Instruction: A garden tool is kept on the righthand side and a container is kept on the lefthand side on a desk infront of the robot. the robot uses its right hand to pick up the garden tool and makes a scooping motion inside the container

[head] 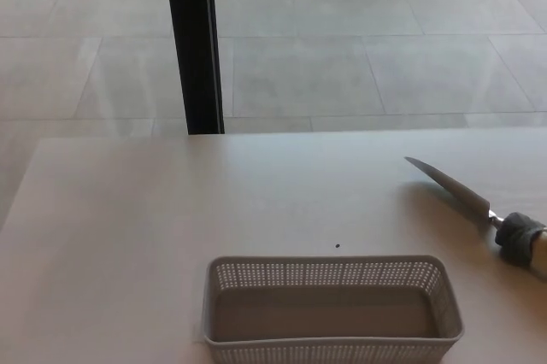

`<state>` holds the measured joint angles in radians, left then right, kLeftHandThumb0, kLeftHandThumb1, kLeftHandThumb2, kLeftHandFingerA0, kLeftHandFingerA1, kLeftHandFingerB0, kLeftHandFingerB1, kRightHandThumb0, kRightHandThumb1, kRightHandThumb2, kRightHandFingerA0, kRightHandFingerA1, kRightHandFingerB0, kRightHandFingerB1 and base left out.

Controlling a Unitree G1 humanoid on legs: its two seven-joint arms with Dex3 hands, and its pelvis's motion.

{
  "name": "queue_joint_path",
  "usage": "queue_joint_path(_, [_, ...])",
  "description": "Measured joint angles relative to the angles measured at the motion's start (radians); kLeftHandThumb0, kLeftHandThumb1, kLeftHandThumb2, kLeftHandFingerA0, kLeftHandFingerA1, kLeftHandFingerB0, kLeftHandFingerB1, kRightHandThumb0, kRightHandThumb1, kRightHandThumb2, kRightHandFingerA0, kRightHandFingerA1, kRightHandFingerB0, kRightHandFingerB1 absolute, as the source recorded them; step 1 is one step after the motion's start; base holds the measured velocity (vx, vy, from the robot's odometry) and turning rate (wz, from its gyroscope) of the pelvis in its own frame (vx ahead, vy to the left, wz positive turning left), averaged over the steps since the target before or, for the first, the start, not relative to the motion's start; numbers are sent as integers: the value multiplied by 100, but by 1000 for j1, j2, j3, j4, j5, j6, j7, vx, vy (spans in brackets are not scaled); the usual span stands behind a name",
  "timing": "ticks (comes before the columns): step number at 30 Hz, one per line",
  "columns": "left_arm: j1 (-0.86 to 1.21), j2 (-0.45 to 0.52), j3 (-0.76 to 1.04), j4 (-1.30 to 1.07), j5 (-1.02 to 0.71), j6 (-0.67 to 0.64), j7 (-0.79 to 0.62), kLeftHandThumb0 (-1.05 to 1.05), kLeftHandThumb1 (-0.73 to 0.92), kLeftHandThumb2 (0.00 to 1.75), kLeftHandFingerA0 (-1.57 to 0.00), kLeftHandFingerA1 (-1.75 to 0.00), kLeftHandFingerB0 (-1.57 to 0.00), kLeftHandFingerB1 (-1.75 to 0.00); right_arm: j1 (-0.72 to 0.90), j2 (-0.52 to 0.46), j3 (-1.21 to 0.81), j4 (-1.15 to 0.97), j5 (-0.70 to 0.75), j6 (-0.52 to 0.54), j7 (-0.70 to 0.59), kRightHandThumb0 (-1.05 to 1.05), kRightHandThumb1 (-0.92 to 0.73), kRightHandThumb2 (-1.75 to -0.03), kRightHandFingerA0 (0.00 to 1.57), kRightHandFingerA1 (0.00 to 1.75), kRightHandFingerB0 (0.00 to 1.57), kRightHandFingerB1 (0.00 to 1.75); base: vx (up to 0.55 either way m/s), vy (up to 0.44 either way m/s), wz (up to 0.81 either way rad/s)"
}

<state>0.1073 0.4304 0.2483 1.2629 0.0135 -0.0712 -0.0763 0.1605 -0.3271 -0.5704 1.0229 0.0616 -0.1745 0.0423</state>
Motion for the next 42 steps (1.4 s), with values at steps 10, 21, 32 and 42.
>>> queue_joint_path(10, [-14, 0, 20, 14, -4, -2, 0, -51, 63, 59, -62, -64, -58, -46, -231, -139, -195, -141, 133, 64, 40, -97, -62, -102, 0, 49, 2, 46, 0, 0, 0])
queue_joint_path(21, [-14, 0, 34, 13, -9, -9, -1, -50, 63, 58, -65, -70, -61, -49, -490, -283, -197, -516, 206, 160, 41, -87, -58, -102, 0, 47, 5, 47, 0, 0, 0])
queue_joint_path(32, [-14, 0, 41, 29, -16, -15, -1, -49, 63, 58, -66, -65, -59, -45, -516, -315, 119, -837, 144, 223, 87, -85, -57, -99, 4, 17, 7, 19, 0, 0, 0])
queue_joint_path(42, [-2, 0, 40, 18, -19, -23, -3, -47, 63, 58, -63, -65, -59, -46, -504, -362, 443, -890, 6, 270, 139, -88, -57, -94, 2, 22, 12, 19, 0, 0, 0])
